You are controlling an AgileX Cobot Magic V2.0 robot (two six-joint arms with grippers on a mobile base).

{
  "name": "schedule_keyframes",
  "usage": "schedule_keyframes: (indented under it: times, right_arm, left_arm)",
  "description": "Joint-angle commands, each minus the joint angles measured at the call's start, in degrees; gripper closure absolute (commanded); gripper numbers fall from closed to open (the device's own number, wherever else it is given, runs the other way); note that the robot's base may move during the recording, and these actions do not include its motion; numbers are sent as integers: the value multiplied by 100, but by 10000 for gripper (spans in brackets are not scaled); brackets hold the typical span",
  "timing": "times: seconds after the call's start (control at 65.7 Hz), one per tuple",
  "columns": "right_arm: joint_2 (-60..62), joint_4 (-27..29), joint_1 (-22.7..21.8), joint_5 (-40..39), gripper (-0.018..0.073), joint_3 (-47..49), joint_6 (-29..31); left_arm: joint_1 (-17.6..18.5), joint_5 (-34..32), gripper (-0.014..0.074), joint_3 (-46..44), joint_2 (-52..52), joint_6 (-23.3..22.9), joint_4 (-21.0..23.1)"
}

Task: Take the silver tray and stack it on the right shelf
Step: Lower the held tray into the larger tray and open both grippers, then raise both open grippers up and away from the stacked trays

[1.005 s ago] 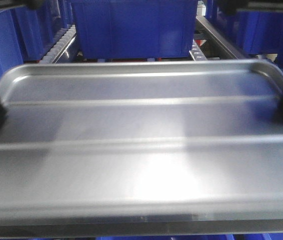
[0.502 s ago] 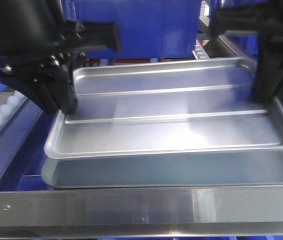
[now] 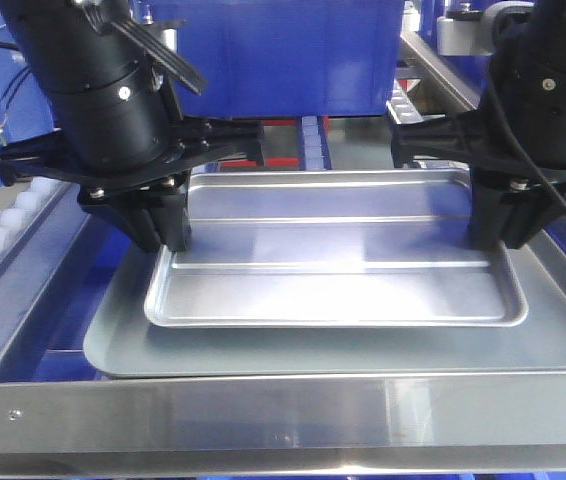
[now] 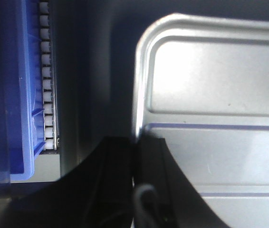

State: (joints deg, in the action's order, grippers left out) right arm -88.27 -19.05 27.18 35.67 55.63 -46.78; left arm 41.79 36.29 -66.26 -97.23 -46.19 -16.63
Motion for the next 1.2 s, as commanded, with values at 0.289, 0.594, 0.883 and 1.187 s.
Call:
schedule_keyframes:
  times: [0.289,0.594,0.883,1.187]
  right_arm:
    - [197,-175,-22,-714,499,219,56]
    - [197,-175,-22,-695,468,219,56]
    - [197,-175,-22,-655,17,219,52]
    - [197,-175,-22,-668,8,219,52]
  left_arm:
    - [3,-96,694,-199,240,7,-37]
    - [3,-160,693,-199,240,7,-153]
    - [-113,75,344,-199,171,7,-139]
    - [-151,92,265,-199,102,-53,-285]
